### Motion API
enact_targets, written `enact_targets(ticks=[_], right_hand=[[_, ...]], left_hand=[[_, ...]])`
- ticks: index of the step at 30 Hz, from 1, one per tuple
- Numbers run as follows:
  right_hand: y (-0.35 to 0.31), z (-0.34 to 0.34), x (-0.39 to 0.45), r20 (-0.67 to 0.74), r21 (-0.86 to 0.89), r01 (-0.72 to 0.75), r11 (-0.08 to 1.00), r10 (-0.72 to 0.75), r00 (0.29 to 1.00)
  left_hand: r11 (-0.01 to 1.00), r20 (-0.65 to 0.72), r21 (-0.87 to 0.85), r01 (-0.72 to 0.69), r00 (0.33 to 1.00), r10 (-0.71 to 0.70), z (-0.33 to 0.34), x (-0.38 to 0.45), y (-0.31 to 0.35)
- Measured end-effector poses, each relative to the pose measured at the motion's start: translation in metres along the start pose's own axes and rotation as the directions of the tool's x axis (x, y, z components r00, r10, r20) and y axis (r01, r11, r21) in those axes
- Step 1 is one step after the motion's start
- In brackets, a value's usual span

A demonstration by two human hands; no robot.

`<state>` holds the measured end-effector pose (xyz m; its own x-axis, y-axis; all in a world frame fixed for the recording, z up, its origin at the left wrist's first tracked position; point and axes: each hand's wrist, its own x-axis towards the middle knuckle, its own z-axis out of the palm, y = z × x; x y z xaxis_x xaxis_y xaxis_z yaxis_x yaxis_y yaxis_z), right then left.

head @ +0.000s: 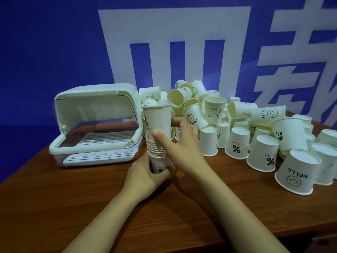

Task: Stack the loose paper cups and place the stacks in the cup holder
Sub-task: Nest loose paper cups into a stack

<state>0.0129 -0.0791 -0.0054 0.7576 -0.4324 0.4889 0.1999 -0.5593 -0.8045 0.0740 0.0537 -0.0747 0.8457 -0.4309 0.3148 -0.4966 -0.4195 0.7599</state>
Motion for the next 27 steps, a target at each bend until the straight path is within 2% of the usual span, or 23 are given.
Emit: enact_targets(ticks=[3,8,11,15,20,24,25,27], right_hand=[[0.005,0.0,-0.002,0.055,-0.065,-0.039,0.997,0.043,0.998],[0.007,0.0,-0.005,0.052,0.109,-0.099,0.989,0.093,0.994],[0.005,0.001,-0.002,0.049,0.138,-0.089,0.986,0.083,0.995],[0.01,0.005,0.001,0.021,0.104,-0.044,0.994,0.042,0.999],[0.023,0.014,-0.007,0.013,-0.052,0.021,0.998,-0.02,1.0],[0.033,0.009,-0.009,0.053,-0.024,0.035,0.999,-0.034,0.998],[0.036,0.006,-0.009,0.034,0.002,0.043,0.999,-0.043,0.999],[0.043,-0.001,-0.004,-0.089,0.05,0.042,0.998,-0.038,0.995]], left_hand=[[1.0,-0.003,0.009,-0.004,1.0,0.004,0.0,0.001,-0.001],[1.0,-0.008,0.018,-0.012,1.0,0.013,0.0,0.0,-0.001],[1.0,-0.003,0.006,-0.017,1.0,0.017,0.001,-0.001,0.0],[1.0,-0.007,0.026,-0.006,1.0,0.006,0.001,0.001,-0.001],[0.997,-0.013,0.074,0.017,1.0,-0.016,0.0,0.002,0.0],[0.995,-0.019,0.089,0.034,0.999,-0.033,0.001,0.001,0.001],[0.995,-0.014,0.094,0.036,0.999,-0.035,0.001,0.001,0.002],[0.994,-0.009,0.107,0.035,0.999,-0.034,0.001,0.0,0.003]])
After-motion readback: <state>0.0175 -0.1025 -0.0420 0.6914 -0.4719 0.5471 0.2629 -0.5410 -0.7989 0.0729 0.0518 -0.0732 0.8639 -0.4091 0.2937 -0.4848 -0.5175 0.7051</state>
